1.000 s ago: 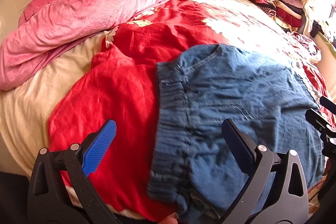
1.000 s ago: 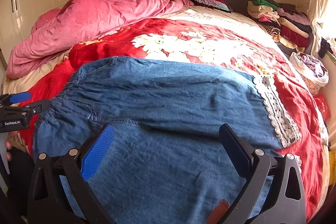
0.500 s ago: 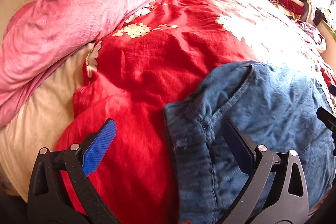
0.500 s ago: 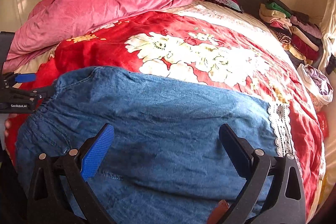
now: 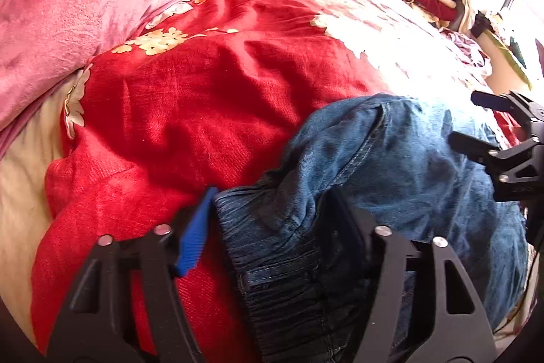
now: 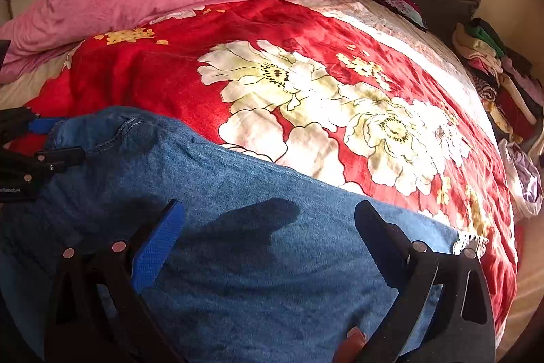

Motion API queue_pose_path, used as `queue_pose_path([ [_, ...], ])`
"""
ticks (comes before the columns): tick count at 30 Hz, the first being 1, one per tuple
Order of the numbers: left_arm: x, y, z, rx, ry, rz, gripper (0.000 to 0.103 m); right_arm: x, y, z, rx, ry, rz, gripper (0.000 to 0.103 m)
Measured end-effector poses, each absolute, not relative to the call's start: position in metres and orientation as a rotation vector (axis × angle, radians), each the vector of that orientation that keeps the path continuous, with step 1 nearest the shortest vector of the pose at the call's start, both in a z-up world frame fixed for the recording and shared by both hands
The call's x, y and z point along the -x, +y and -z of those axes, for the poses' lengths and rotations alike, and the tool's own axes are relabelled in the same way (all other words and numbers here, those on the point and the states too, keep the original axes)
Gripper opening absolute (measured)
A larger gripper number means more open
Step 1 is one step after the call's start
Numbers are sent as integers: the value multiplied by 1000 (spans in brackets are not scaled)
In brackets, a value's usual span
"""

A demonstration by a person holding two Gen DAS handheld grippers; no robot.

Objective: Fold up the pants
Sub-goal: 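Grasp the elastic waistband of the denim pants with both grippers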

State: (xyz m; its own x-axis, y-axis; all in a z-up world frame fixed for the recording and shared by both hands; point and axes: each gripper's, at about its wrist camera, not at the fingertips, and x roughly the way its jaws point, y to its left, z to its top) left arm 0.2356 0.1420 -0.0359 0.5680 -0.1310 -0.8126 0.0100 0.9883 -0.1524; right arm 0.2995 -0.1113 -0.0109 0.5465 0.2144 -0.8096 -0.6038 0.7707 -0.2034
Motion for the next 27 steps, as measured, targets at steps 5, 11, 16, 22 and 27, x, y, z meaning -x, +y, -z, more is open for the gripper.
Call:
queue_pose_path([
  [5,-236,155,33,210,954,138,40,-308,-95,20,578,865,-534,99],
  [11,-224,153,15,204,884,159,35,-314,-72,23,683,842,-576,86],
  [16,-218,149,7,182,859,163,35,-313,-58,29,726,860,-621,60],
  [22,-214,150,1,165,835,154,34,-297,-49,35,722,868,-708,13],
  [27,-211,152,0,132,817,123,34,-280,-69,13,586,836,-690,7],
])
